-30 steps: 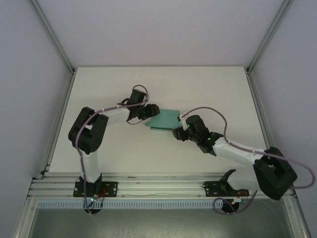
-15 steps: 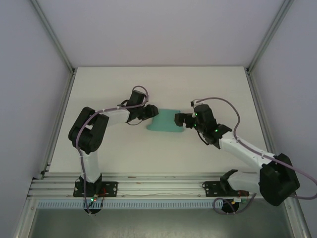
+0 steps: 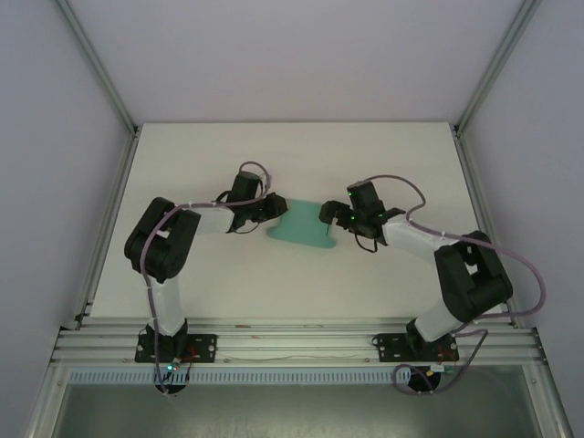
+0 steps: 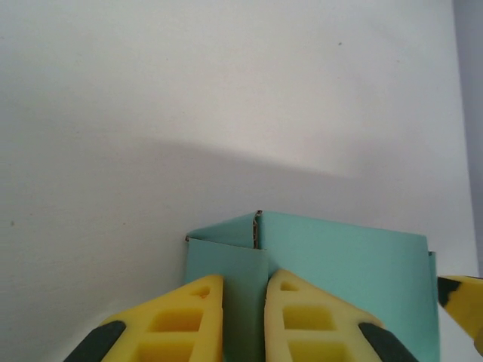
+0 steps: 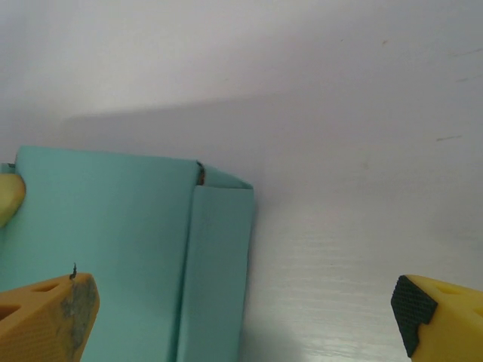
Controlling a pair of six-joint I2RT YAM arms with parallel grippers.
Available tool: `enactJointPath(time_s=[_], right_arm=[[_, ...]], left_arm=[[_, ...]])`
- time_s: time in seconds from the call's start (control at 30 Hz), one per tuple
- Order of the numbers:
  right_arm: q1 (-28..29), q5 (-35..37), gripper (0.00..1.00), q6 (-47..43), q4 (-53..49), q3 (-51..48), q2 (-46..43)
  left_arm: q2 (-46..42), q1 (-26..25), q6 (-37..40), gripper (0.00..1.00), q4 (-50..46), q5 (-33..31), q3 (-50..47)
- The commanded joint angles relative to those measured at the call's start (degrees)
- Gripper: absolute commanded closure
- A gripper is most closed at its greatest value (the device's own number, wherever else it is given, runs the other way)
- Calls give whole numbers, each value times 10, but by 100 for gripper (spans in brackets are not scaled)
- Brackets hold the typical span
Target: Assemble paper box
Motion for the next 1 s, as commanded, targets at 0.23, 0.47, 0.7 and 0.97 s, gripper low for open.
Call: enactJointPath(time_s=[0.23, 0.47, 0.7, 0.97], right_arm=[[-18, -221, 10, 96, 143, 17, 82], [-18, -294, 45, 166, 240, 44, 123], [-19, -287, 59, 204, 210, 49, 82], [-33, -257, 64, 215, -4, 123, 34]], left_arm=[[37, 38, -27, 91, -7, 22, -72], [41, 38, -21, 90, 3, 46, -56], [-2, 37, -13, 62, 60, 29, -54], [-138, 33, 144, 0, -11, -46, -2]])
